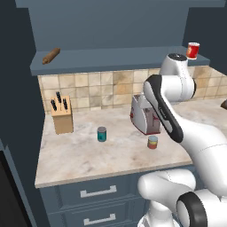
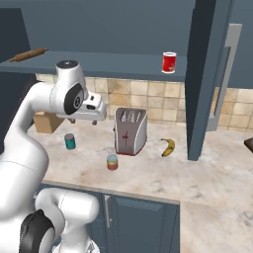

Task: Pick the cans from the counter and place them in their designated side in the cabinet.

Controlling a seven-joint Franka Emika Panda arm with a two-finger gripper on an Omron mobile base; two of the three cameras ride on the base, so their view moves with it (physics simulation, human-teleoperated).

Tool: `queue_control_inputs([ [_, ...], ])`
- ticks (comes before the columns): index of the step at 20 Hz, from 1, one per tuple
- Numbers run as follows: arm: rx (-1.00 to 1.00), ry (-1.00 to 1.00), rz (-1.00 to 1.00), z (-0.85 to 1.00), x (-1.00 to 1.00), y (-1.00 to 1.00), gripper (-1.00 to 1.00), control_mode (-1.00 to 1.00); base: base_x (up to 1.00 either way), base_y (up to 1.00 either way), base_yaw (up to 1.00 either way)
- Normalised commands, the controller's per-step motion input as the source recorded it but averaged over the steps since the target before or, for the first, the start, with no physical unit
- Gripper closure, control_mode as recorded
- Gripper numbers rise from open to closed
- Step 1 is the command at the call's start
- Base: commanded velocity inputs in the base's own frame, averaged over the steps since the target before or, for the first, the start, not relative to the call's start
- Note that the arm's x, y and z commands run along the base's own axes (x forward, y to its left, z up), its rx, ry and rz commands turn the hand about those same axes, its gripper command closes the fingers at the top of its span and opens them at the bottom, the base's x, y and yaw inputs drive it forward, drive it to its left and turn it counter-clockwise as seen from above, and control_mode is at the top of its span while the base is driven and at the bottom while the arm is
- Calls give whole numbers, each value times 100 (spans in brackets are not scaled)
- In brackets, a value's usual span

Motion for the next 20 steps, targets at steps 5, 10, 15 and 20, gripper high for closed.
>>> queue_control_inputs([
  [5, 0, 0, -1, -15, 0, -6, -100, -100, 0, 0, 0],
  [10, 0, 0, -2, -19, 0, -6, -100, -100, 0, 0, 0],
  [15, 0, 0, -1, -22, 0, -4, -100, -100, 0, 0, 0],
  [20, 0, 0, -1, -24, 0, -3, -100, -100, 0, 0, 0],
])
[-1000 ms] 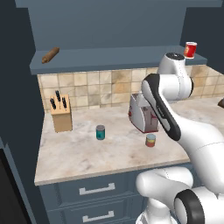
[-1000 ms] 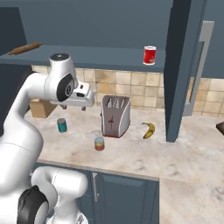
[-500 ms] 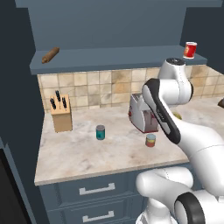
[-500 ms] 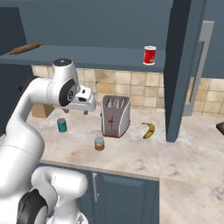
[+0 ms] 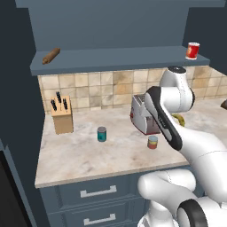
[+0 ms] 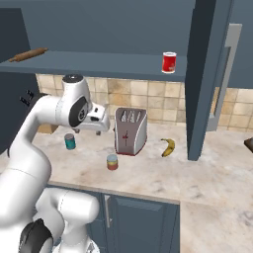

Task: Pick the cans from the counter and place them in their designated side in the cabinet.

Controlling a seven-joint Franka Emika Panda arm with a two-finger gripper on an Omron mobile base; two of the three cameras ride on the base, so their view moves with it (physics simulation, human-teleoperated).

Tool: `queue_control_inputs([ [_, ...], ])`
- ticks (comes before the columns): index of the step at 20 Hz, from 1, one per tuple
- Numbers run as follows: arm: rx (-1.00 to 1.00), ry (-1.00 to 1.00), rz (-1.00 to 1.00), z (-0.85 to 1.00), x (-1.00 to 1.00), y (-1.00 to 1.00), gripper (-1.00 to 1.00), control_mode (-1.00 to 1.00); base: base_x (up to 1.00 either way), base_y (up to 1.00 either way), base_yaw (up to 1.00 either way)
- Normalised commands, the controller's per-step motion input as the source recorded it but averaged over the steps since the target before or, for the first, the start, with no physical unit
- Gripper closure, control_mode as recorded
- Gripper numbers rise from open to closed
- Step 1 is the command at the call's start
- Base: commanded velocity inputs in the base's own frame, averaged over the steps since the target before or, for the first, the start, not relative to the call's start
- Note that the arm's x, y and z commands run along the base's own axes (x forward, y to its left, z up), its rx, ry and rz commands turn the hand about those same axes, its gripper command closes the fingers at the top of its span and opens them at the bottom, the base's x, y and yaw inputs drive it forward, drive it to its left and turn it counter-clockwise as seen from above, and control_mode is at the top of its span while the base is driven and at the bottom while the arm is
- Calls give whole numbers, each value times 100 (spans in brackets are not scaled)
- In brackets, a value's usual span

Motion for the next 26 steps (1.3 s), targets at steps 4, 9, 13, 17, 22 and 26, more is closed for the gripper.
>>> queue_control_inputs([
  [4, 0, 0, -1, -21, 0, -4, -100, -100, 0, 0, 0],
  [9, 0, 0, 0, -21, 0, -6, -100, -100, 0, 0, 0],
  [13, 0, 0, 0, -20, 0, -5, -100, -100, 0, 0, 0],
  [17, 0, 0, 0, -18, 0, -7, -100, -100, 0, 0, 0],
  [22, 0, 0, 0, -15, 0, -10, -100, -100, 0, 0, 0],
  [26, 0, 0, 0, -14, 0, -10, -100, -100, 0, 0, 0],
])
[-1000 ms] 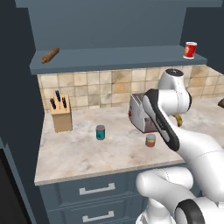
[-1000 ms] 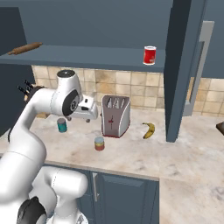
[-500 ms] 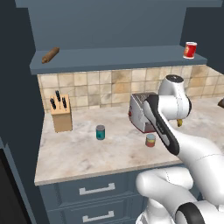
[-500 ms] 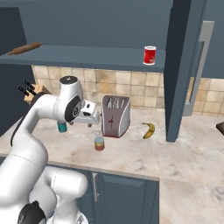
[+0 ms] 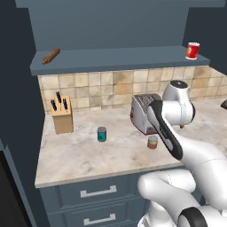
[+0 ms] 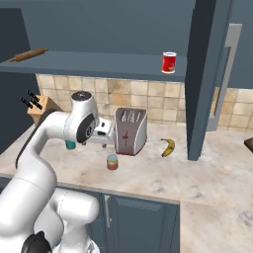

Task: Pick the cans from the counter and place them in their designated side in the cabinet.

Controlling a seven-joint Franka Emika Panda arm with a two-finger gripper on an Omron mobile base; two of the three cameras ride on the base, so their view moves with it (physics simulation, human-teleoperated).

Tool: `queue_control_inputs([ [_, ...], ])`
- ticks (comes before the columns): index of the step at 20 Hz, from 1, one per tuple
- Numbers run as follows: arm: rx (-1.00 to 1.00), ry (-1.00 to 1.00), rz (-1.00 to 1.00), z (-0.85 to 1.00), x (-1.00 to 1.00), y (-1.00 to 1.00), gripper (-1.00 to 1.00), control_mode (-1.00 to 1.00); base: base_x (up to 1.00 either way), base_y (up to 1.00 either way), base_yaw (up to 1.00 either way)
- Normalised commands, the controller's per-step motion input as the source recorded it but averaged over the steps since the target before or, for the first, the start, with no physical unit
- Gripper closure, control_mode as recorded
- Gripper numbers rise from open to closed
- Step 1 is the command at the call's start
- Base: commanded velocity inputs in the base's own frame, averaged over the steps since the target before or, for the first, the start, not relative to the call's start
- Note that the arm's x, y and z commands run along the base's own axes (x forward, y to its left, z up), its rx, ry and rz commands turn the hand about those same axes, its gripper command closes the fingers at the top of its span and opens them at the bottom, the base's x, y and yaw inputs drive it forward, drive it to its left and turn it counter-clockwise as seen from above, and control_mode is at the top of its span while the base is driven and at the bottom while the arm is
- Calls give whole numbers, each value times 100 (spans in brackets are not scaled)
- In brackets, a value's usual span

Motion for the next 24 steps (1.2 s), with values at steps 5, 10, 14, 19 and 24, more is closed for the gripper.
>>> queue_control_inputs([
  [5, 0, 0, 0, -14, 0, -10, -100, -100, 0, 0, 0],
  [10, 0, 0, 0, -15, 0, -10, -100, -100, 0, 0, 0],
  [14, 0, 0, 0, -16, 0, -9, -100, -100, 0, 0, 0],
  [19, 0, 0, 0, -17, 0, -9, -100, -100, 0, 0, 0],
  [24, 0, 0, 0, -14, 0, -4, -100, -100, 0, 0, 0],
])
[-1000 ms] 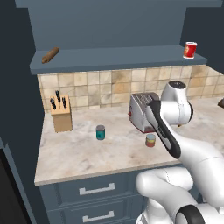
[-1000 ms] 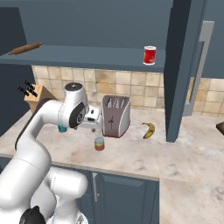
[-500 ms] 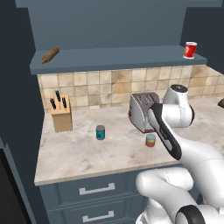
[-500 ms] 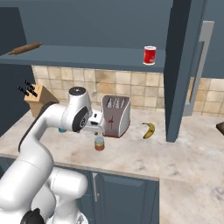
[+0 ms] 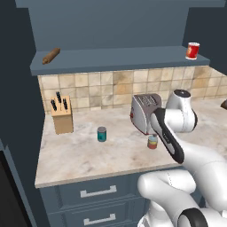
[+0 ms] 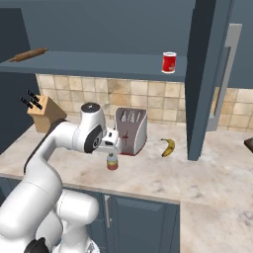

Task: Pick the cans from the counter and place them in their designated side in the cabinet.

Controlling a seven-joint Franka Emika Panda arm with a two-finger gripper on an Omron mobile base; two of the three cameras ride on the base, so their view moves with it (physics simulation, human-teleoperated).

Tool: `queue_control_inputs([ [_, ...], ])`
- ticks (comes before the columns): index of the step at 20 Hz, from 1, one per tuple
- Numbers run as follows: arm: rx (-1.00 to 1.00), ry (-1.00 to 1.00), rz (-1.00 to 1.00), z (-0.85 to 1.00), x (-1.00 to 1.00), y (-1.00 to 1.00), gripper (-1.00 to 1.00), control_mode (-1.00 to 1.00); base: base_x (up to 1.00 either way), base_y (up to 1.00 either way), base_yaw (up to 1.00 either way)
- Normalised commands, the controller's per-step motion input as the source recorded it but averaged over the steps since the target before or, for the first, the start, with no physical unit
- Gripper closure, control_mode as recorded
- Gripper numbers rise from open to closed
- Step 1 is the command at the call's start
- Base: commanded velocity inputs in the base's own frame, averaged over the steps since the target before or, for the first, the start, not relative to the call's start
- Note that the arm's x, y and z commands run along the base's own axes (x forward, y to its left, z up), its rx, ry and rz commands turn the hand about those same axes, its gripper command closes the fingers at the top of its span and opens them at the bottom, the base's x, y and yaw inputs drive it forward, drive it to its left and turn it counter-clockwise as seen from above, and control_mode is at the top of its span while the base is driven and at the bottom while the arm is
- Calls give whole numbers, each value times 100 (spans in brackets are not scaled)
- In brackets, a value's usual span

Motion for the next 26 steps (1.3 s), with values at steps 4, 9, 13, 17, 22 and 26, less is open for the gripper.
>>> queue_control_inputs([
  [4, 0, 0, 0, -12, 2, 0, -100, -100, 0, 0, 0],
  [9, 0, 0, 0, -11, 4, 0, -100, -100, 0, 0, 0],
  [13, 0, 0, 0, -9, 7, 0, -100, -100, 0, 0, 0],
  [17, 0, 0, 0, -7, 9, 0, -100, -100, 0, 0, 0],
  [22, 0, 0, 0, -6, 10, 0, -100, -100, 0, 0, 0],
  [26, 0, 0, 0, -8, 11, -1, -100, -100, 0, 0, 0],
])
